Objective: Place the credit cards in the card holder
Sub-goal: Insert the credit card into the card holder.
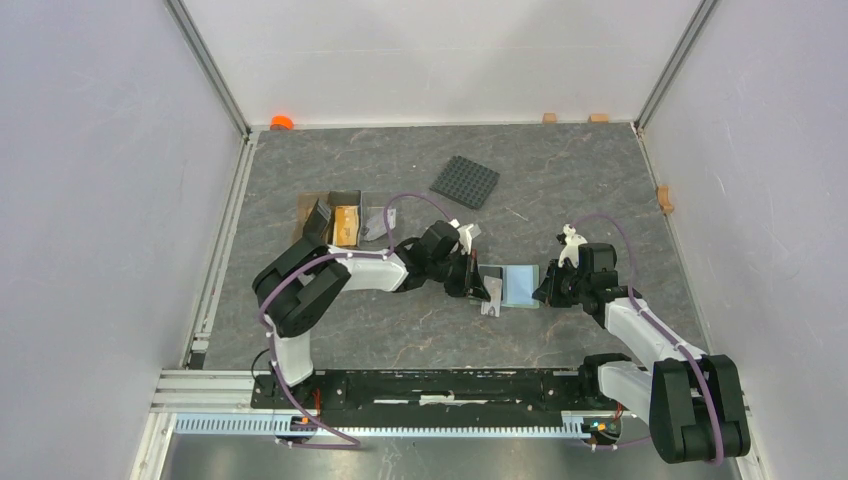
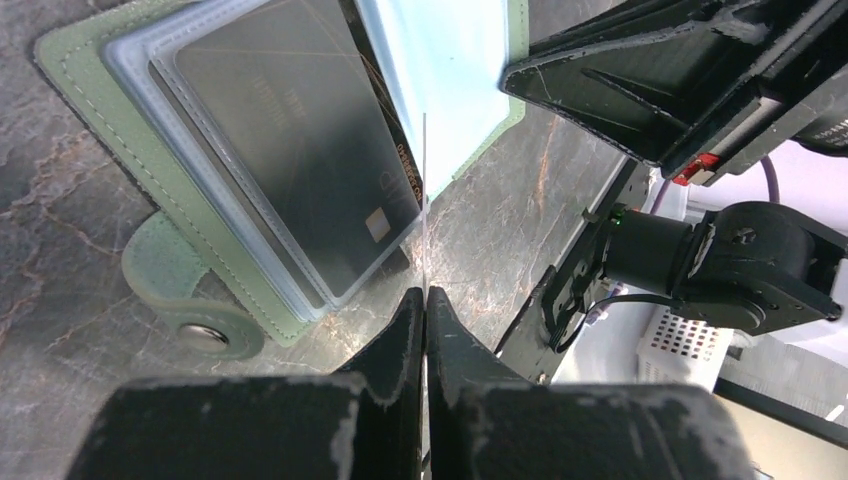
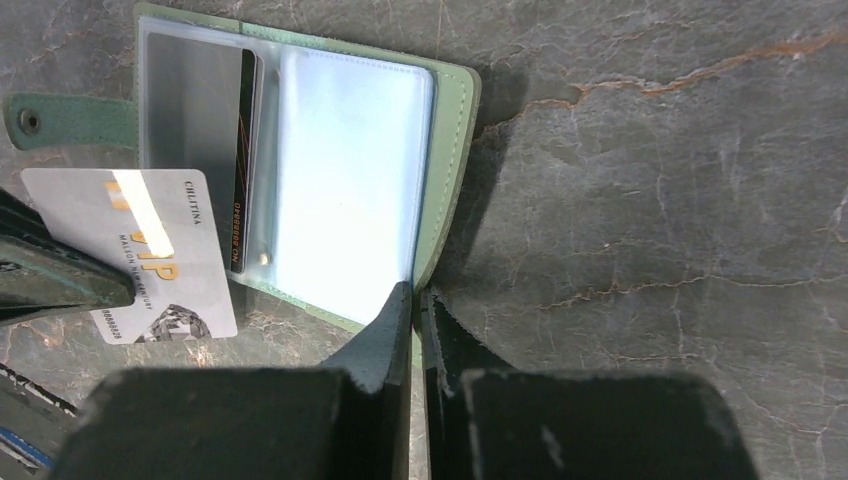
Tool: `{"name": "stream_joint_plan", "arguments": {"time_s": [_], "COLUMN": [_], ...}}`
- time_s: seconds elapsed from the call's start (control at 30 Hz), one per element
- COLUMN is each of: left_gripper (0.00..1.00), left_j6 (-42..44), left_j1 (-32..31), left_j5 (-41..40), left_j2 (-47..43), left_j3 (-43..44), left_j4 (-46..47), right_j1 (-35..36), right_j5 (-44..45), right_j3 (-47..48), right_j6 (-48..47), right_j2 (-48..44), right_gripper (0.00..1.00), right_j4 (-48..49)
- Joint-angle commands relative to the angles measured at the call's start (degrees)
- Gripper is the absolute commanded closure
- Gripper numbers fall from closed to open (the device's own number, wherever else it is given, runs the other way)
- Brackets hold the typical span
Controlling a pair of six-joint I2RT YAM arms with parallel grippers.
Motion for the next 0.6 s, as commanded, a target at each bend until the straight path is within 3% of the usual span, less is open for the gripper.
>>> {"name": "stream_joint_plan", "arguments": {"time_s": [0.0,0.37,0.57], "left_gripper": [0.98,0.98,0.98], "left_j6": [-4.33,-7.08,-4.00], "left_j1": [1.52,3.82,4.83], "left_j5": [4.99,12.76,12.82], "left_j2": [2.29,9.30,11.25], "left_j3": [2.55,7.05,9.78], "left_j4": [3.75,6.62,1.30], "right_j1": [0.02,0.02,-0.01], "right_j5": [0.16,0.93,1.24], "right_j3": [-1.04,-0.57,-0.08], "right_j6": [-0.52,-1.59,-2.04], "right_j2": [0.05,0.10,0.21], "right_gripper": [0.95,0.97,0.98], "right_j4": [0.25,-1.12,-1.79]}}
